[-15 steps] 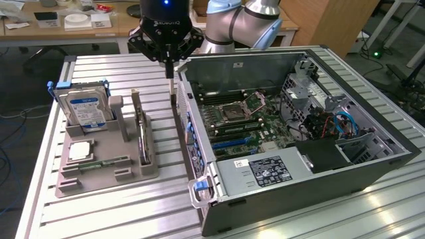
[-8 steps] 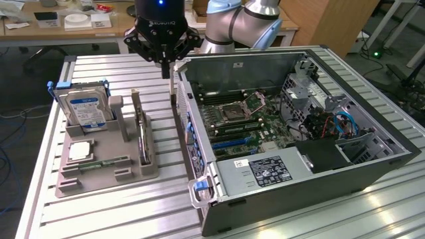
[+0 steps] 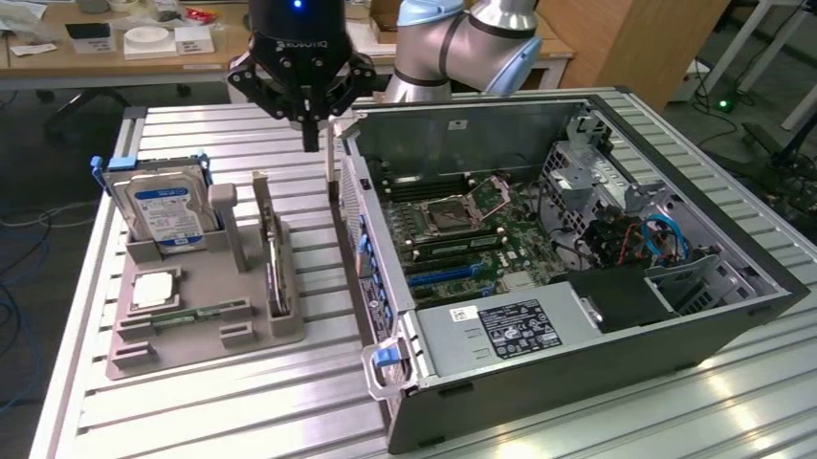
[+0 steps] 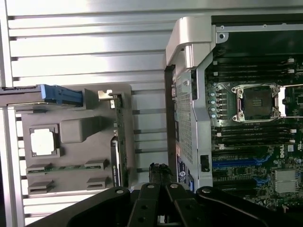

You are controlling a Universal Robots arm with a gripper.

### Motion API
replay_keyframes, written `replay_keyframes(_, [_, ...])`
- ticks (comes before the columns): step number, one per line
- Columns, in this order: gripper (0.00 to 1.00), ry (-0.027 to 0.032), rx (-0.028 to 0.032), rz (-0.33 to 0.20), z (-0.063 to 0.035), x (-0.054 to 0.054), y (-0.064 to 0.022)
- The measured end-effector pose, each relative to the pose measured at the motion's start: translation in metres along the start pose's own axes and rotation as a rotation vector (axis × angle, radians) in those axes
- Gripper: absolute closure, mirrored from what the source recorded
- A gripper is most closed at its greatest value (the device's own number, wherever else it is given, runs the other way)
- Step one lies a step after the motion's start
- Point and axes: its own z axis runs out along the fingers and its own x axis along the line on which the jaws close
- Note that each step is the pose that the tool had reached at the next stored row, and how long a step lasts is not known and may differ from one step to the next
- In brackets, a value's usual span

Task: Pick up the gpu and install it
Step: 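Reach for the gpu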

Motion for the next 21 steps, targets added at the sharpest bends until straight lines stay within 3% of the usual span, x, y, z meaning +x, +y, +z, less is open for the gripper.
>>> replay_keyframes(21, [0.89,0.0000,0.0000,0.000,-0.0006,0.021,-0.0022])
